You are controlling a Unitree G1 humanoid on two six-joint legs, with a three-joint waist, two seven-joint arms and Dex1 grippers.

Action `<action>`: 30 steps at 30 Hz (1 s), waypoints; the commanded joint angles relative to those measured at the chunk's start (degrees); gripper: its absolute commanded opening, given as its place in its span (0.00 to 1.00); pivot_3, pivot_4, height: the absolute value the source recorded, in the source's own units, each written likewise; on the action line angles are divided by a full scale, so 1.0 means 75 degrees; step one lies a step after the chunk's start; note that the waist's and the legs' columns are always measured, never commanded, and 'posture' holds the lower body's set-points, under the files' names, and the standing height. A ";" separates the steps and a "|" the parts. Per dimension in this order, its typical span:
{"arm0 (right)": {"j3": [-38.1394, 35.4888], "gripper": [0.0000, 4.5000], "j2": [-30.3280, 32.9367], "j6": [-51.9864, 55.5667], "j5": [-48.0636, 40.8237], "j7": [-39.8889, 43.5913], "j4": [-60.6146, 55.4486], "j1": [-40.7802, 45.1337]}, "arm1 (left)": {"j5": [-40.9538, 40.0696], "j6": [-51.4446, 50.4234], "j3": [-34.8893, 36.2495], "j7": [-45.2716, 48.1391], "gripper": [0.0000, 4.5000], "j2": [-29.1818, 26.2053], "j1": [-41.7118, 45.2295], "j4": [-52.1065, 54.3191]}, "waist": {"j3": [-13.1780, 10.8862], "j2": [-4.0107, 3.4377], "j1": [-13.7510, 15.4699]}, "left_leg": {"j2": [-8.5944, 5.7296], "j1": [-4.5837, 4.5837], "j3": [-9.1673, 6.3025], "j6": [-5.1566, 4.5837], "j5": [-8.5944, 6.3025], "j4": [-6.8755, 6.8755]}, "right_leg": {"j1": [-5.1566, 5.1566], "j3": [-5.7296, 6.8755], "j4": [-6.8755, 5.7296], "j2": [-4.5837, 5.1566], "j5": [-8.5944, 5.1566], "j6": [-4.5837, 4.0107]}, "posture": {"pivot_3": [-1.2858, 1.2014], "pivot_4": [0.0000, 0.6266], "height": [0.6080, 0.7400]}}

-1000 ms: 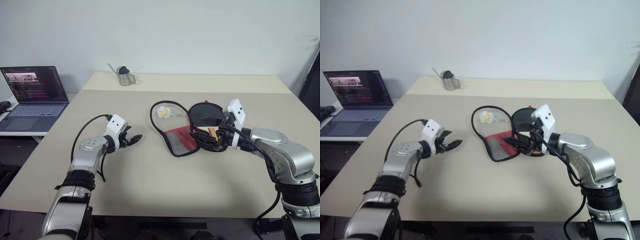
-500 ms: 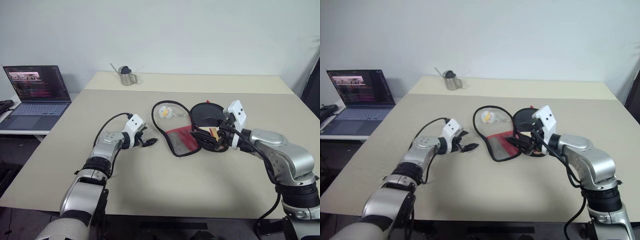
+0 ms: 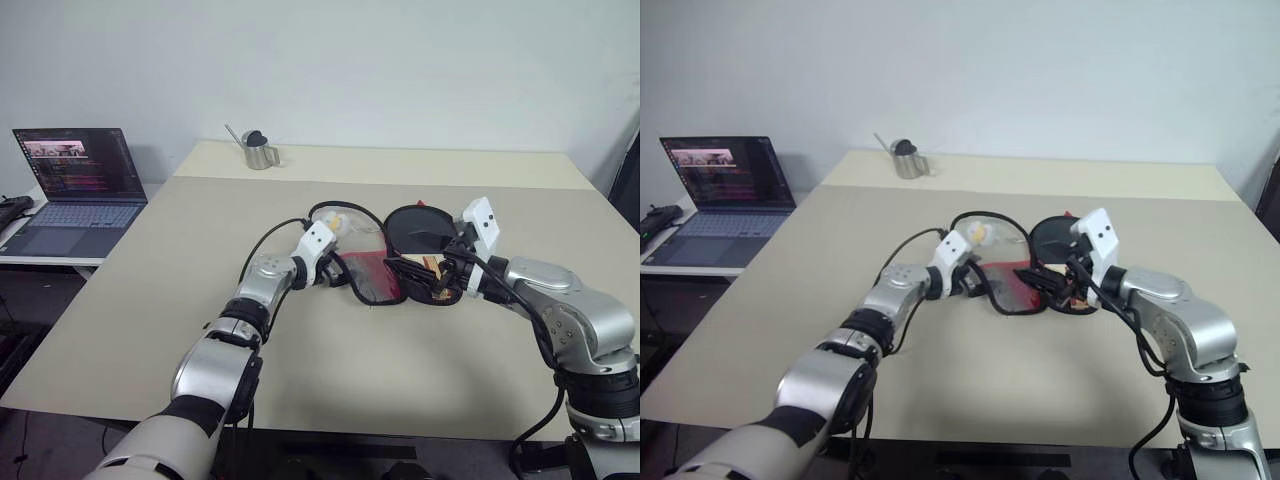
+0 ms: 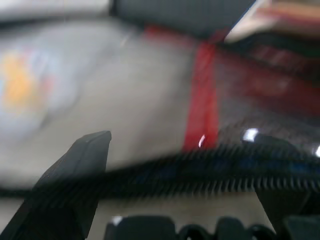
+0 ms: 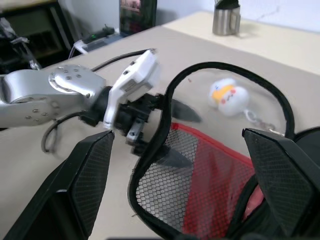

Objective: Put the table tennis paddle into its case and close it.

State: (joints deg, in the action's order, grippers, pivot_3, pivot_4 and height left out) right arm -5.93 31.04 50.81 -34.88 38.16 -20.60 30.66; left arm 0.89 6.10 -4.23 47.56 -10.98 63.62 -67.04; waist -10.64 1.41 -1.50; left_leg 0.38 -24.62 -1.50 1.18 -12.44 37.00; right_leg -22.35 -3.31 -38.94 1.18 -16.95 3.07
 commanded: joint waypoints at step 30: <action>0.0199 1.00 0.0646 -0.0855 0.1678 -0.1221 0.2914 0.0693 | -0.0790 0.0117 0.0476 0.2069 1.00 -0.1090 -0.0960 0.3124 | -0.0001 -0.0004 -0.0130 | 0.0010 0.0018 0.0019 0.0002 0.0002 -0.0006 | -0.0010 -0.0039 -0.0013 -0.0007 0.0001 -0.0001 | 0.52 0.24 1.00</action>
State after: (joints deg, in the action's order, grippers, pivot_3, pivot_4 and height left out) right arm -5.11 35.77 47.43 -24.62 28.90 -0.75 33.89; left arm -2.67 8.68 -2.11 61.72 -17.63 56.63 -50.20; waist -10.66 1.38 -2.47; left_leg 0.46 -24.48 -1.37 1.20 -12.43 36.95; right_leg -22.43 -3.60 -39.04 1.13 -16.95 3.06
